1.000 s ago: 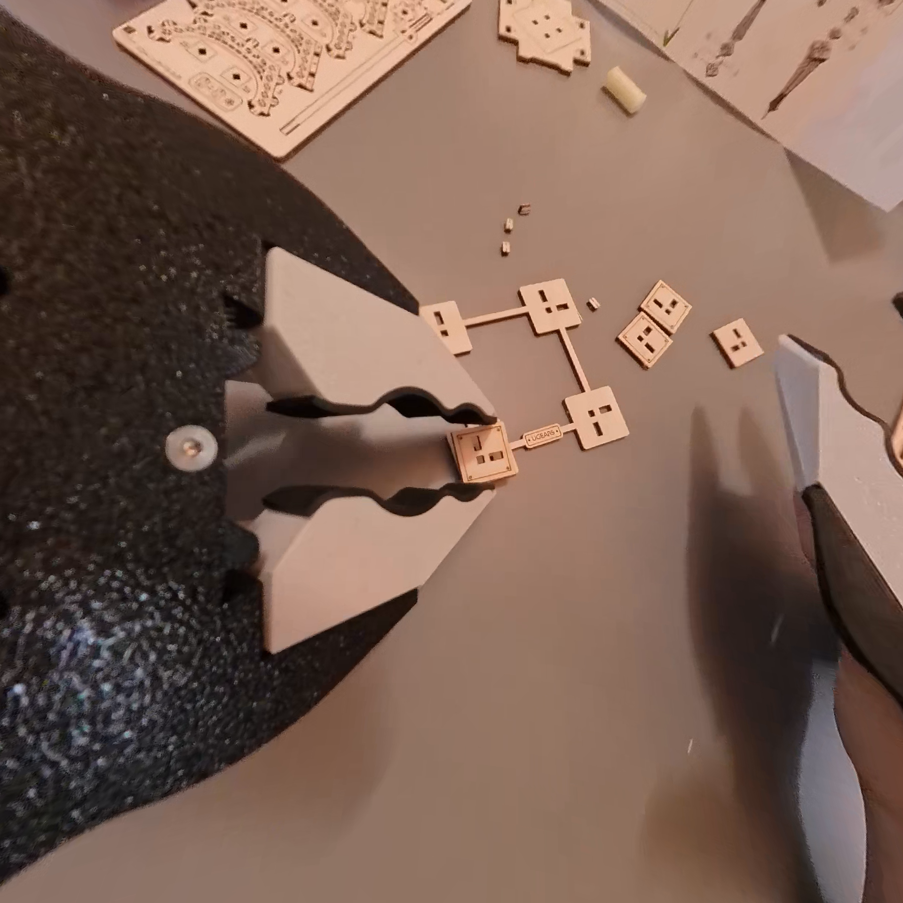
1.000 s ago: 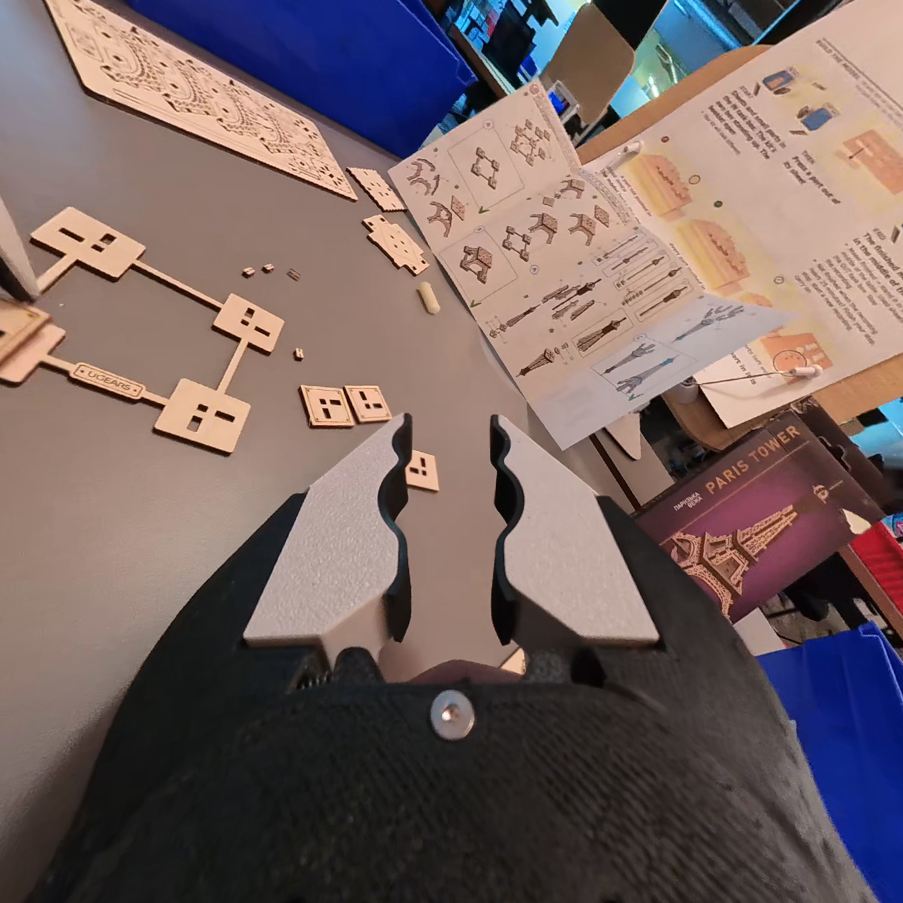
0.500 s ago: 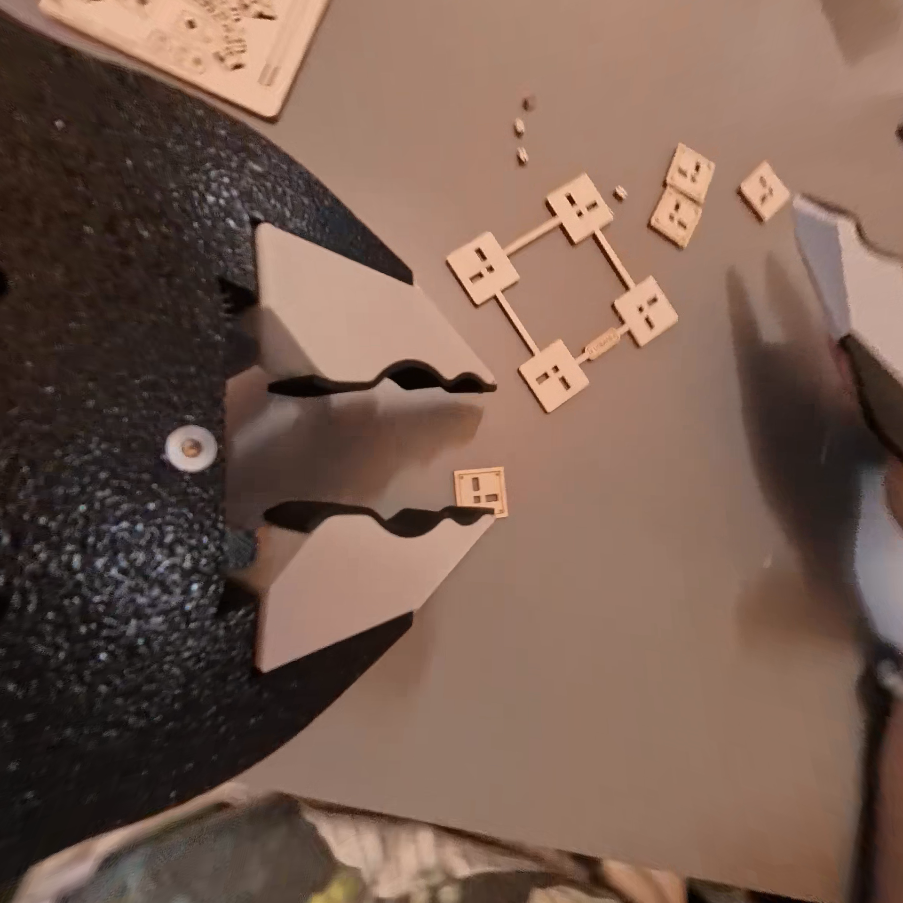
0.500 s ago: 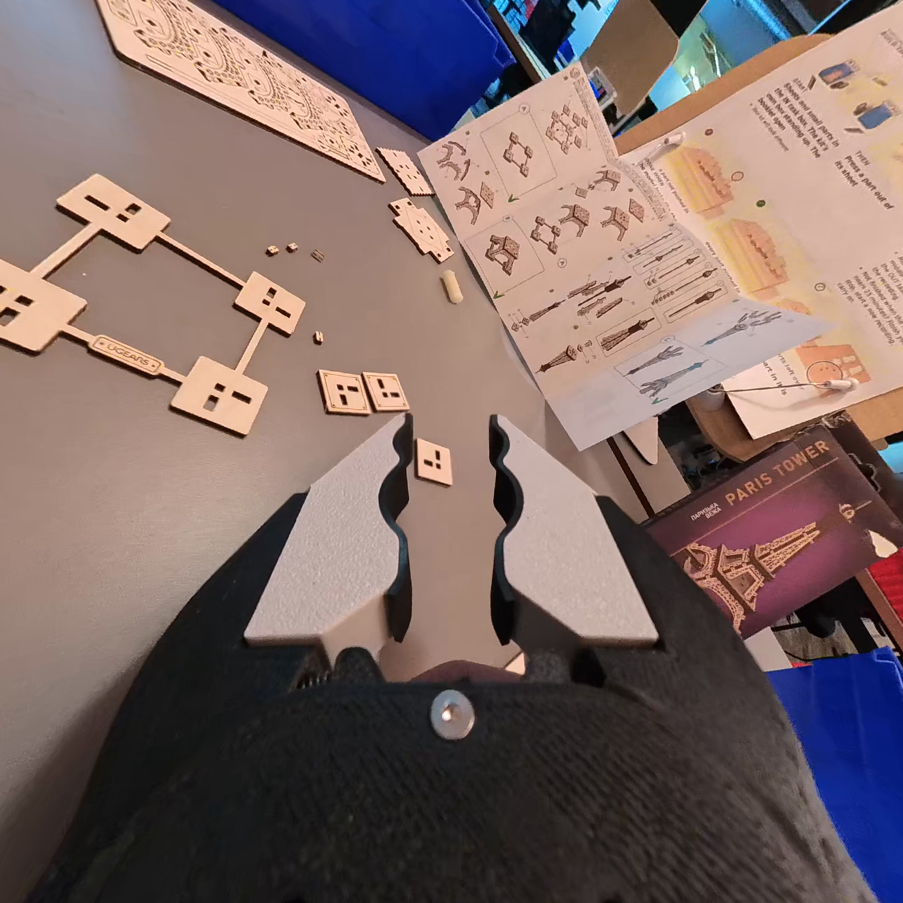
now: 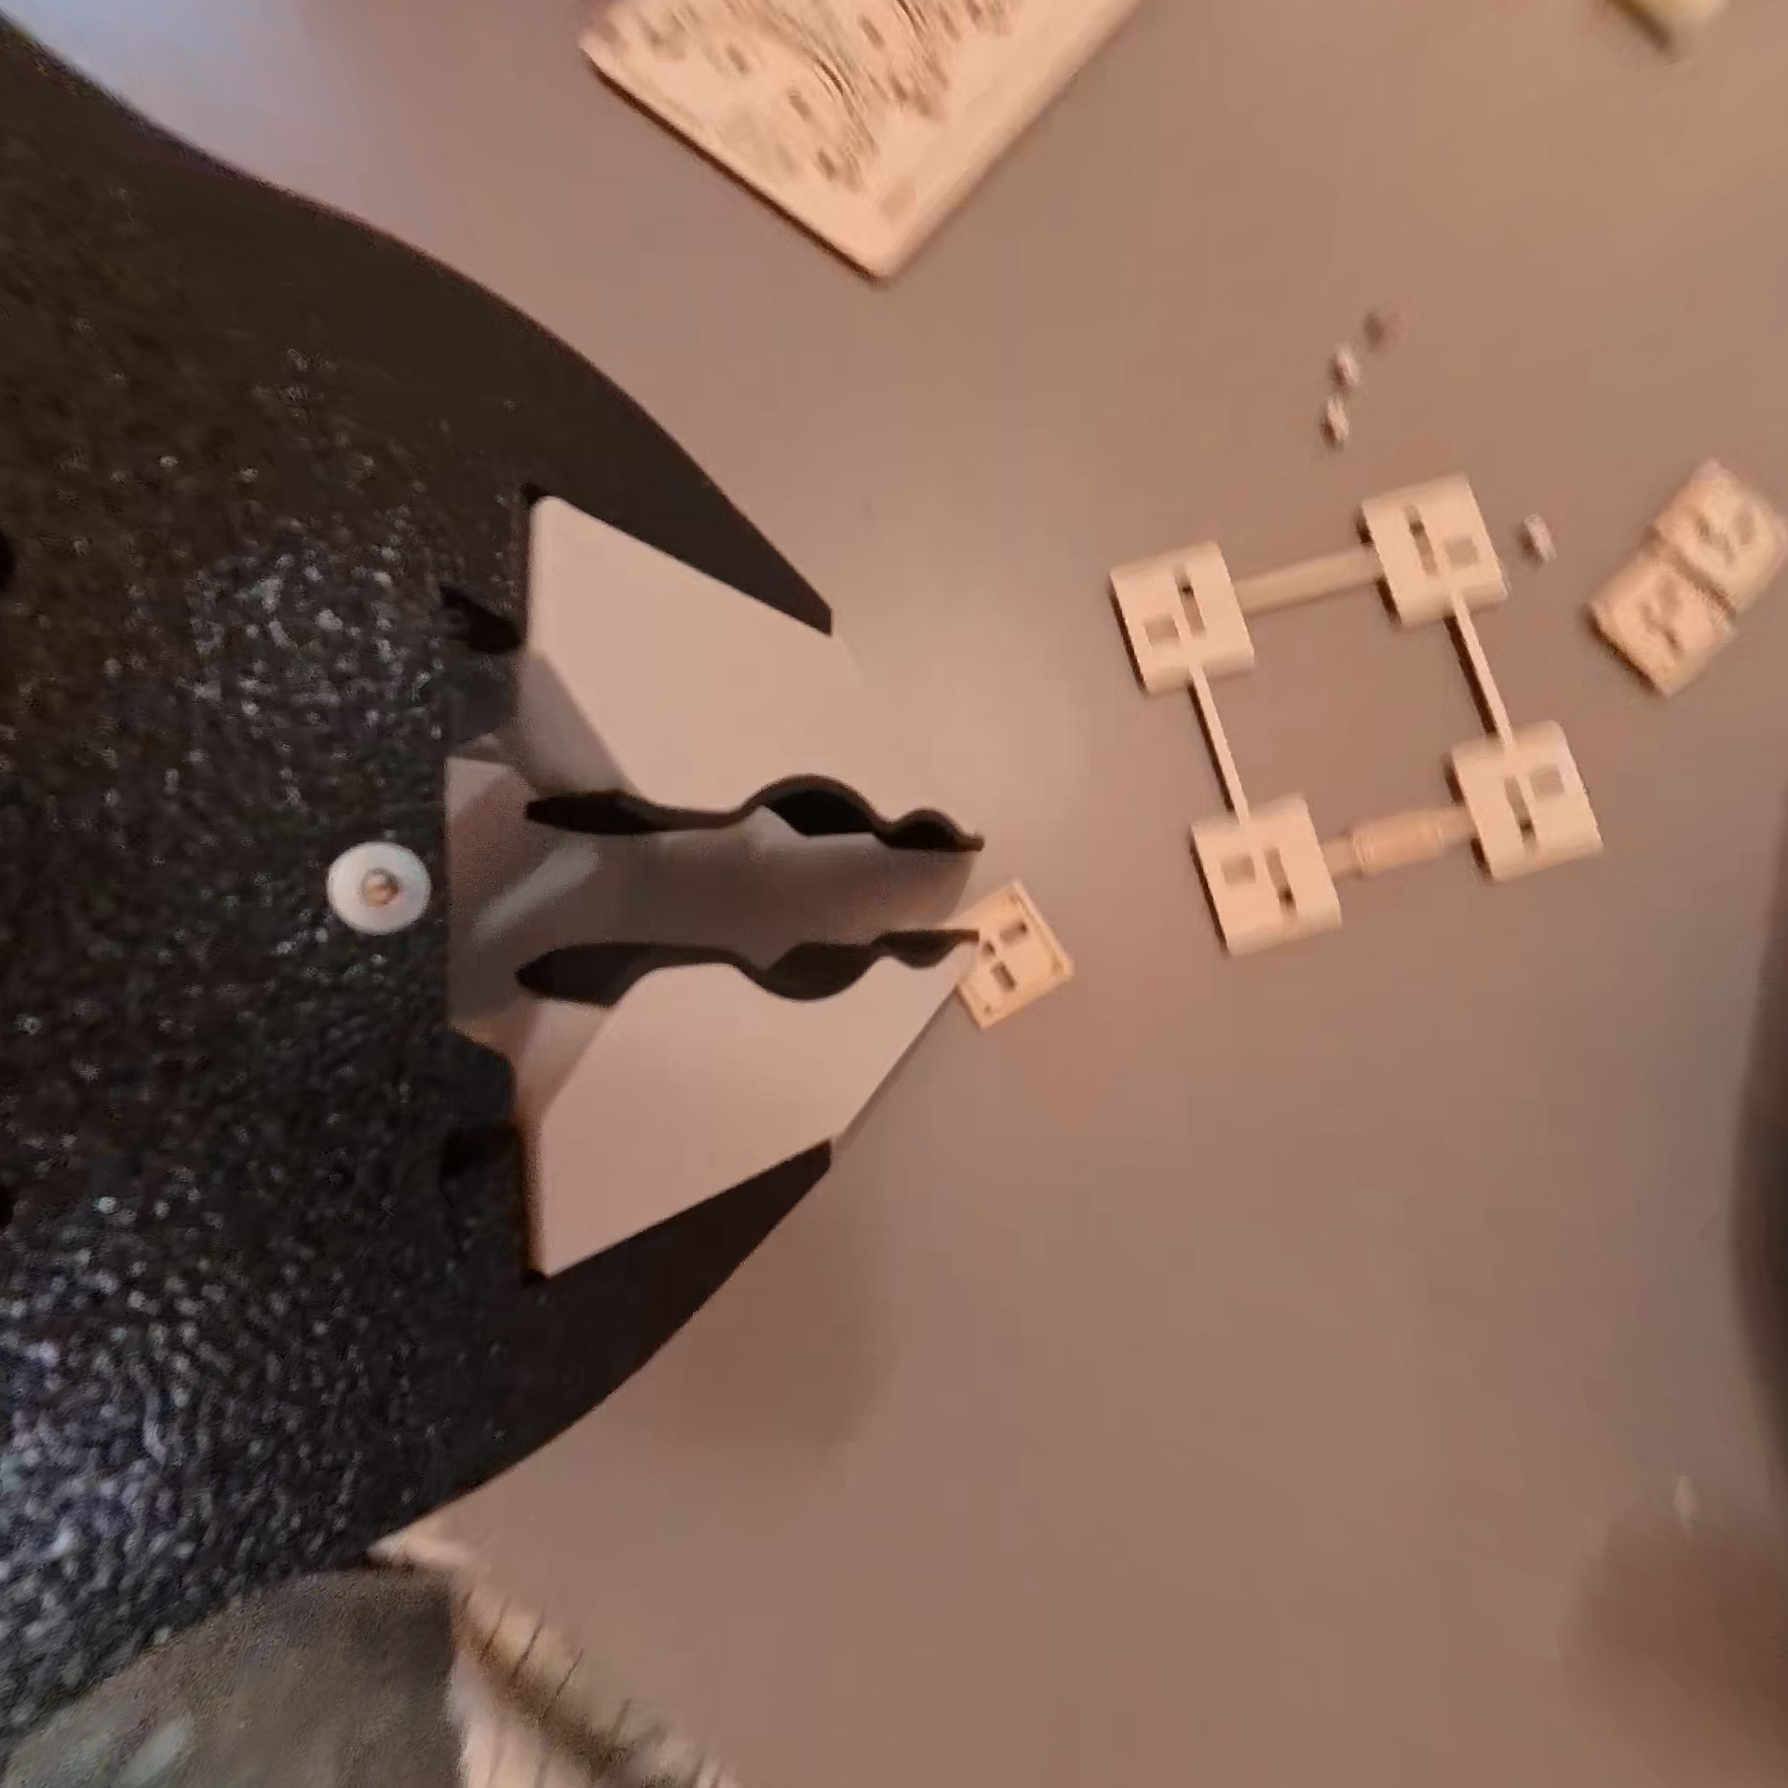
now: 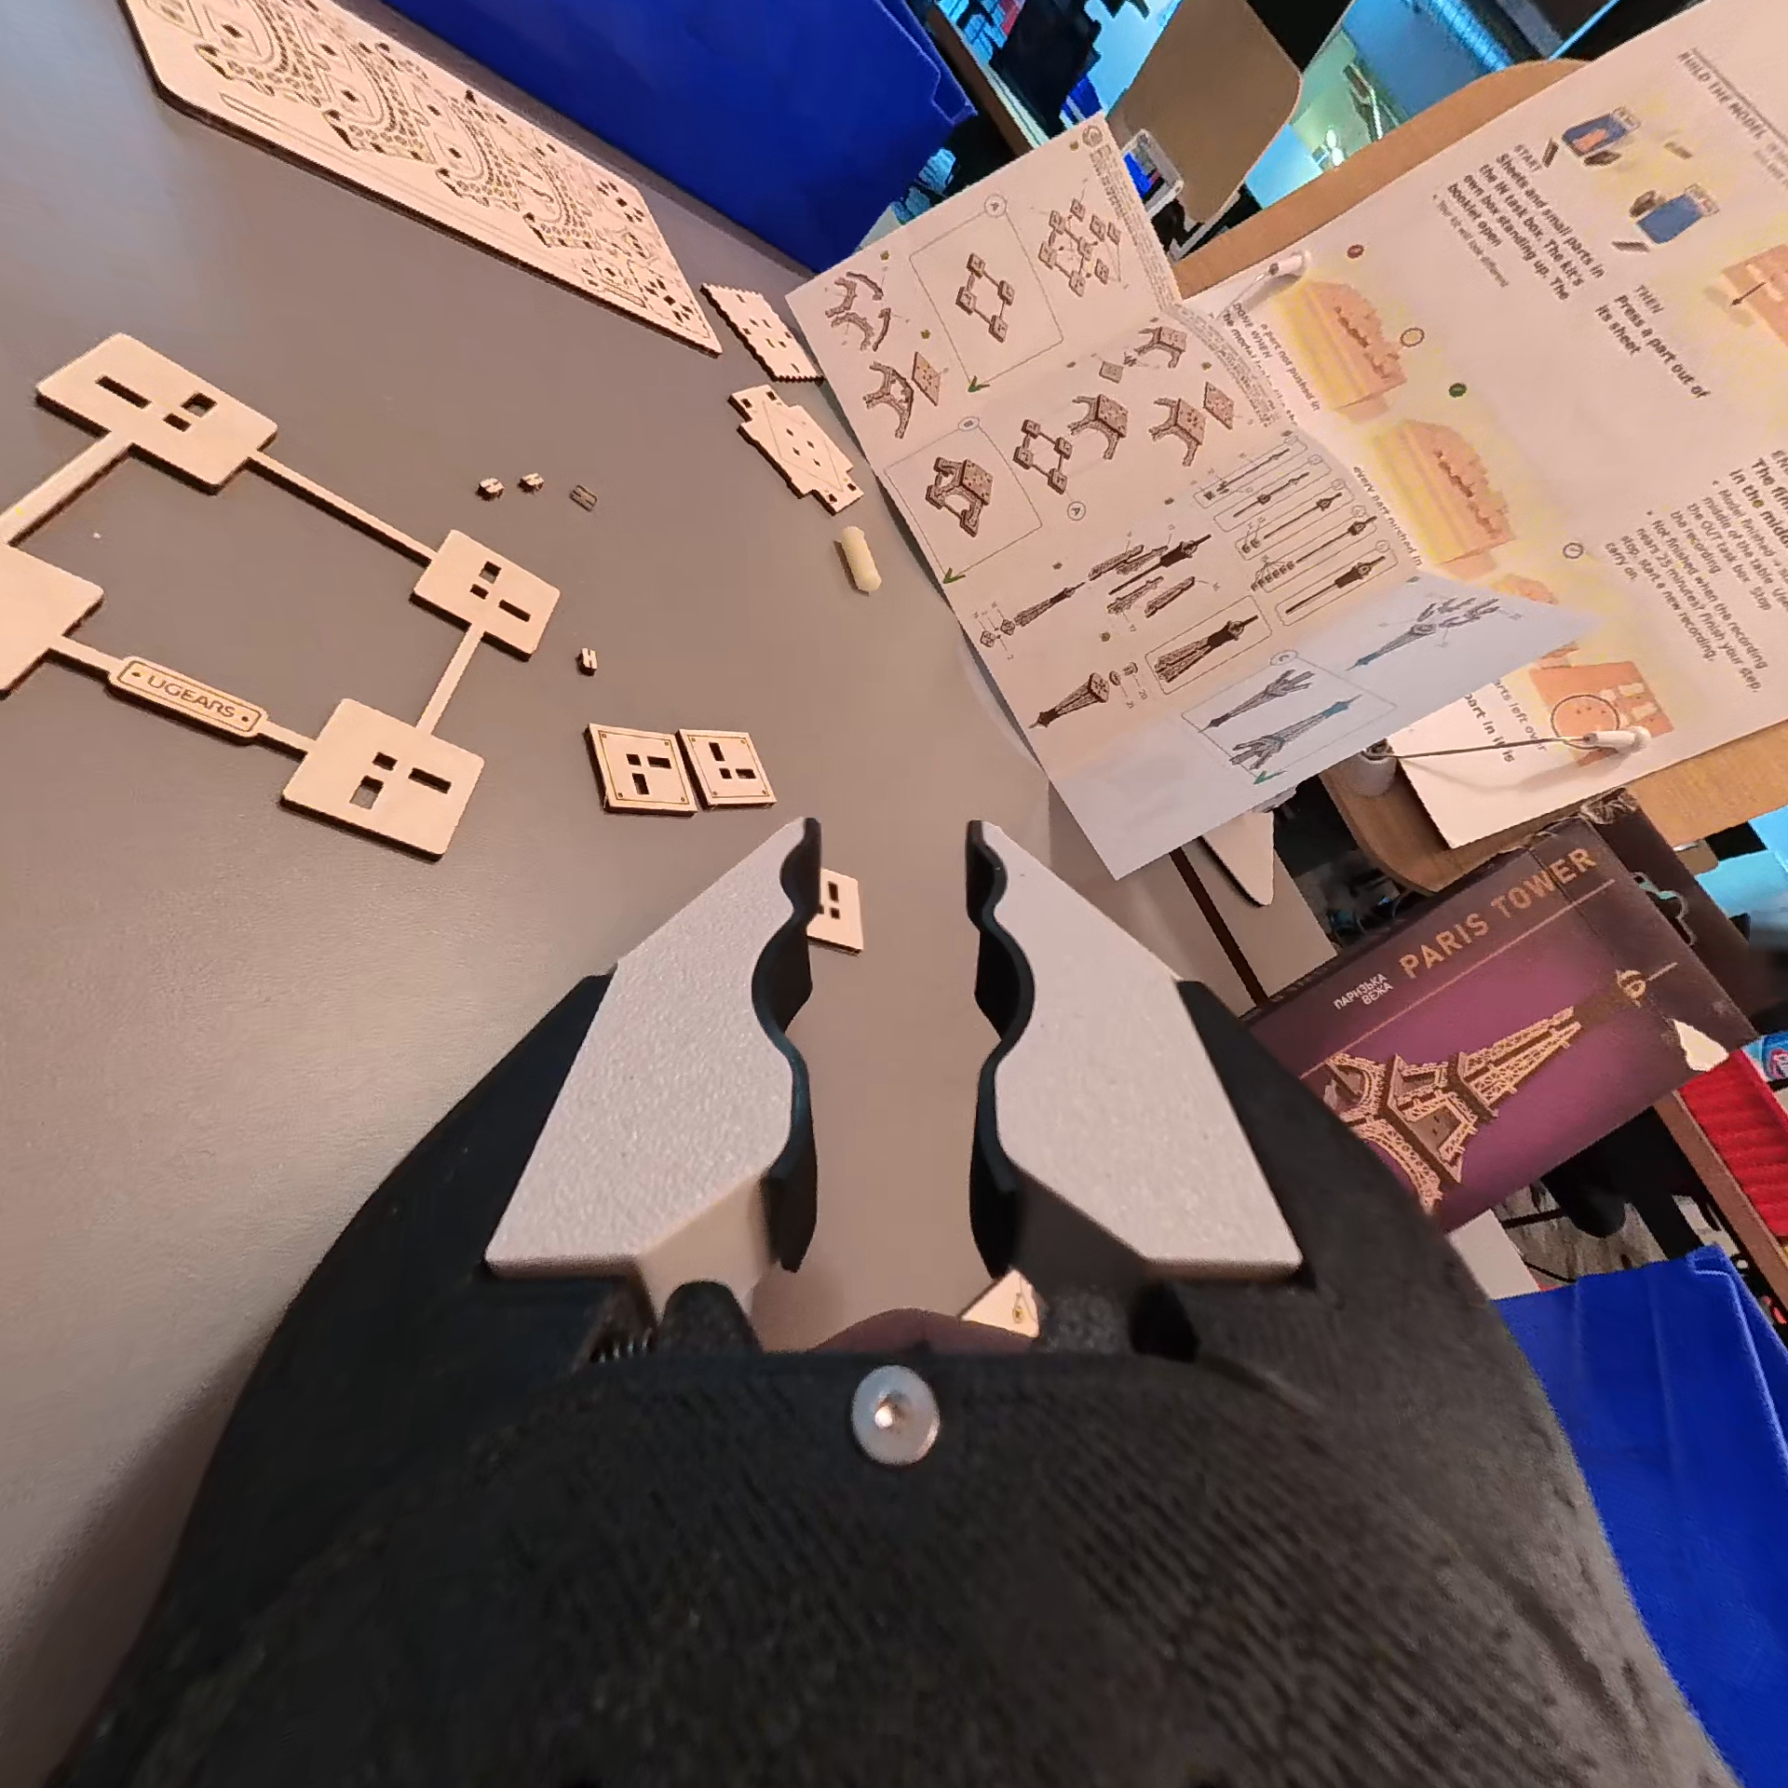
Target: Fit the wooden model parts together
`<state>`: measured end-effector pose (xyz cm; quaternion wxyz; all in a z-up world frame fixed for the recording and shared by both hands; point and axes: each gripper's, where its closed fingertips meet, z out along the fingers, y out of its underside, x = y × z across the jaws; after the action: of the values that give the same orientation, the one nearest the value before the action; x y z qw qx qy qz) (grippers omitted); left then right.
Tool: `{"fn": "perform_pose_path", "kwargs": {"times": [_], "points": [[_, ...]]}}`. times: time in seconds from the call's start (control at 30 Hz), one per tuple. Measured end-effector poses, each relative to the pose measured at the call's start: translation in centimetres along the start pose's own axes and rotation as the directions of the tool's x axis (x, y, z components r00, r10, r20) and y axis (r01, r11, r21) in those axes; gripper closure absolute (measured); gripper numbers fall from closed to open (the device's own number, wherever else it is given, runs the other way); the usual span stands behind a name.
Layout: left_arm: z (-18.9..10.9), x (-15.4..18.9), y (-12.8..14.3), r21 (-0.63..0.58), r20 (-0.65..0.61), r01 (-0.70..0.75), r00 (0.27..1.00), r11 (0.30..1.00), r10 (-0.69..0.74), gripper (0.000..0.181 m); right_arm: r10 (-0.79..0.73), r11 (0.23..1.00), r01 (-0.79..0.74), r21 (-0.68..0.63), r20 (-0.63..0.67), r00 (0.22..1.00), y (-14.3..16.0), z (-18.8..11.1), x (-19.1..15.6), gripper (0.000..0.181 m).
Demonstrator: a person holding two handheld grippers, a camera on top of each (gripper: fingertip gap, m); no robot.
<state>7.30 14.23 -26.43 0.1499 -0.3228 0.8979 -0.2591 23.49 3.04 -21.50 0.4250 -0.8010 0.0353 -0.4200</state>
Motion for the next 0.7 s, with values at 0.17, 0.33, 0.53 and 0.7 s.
{"fn": "perform_pose_path", "kwargs": {"times": [0.17,0.33,0.53,0.7], "points": [[-0.6,-0.5,-0.7,0.048,-0.031,0.143,0.989,0.988,-0.142,0.142,-0.004,1.000,0.004,-0.004,-0.006,1.000,0.1,0.0,0.2,0.153],[0.3,0.4,0.1,0.016,-0.023,0.165,0.986,0.986,-0.164,0.142,0.002,1.000,-0.002,-0.006,0.001,1.000,0.2,0.2,0.0,0.153],[0.4,0.8,-0.1,0.042,-0.072,0.049,0.996,0.998,-0.046,0.160,0.000,1.000,0.000,-0.003,0.008,1.000,0.1,0.3,-0.2,0.153],[0.3,-0.4,0.3,0.021,-0.062,0.059,0.996,0.998,-0.057,0.159,-0.001,1.000,0.001,-0.006,0.003,1.000,0.2,0.3,0.0,0.153]]}}
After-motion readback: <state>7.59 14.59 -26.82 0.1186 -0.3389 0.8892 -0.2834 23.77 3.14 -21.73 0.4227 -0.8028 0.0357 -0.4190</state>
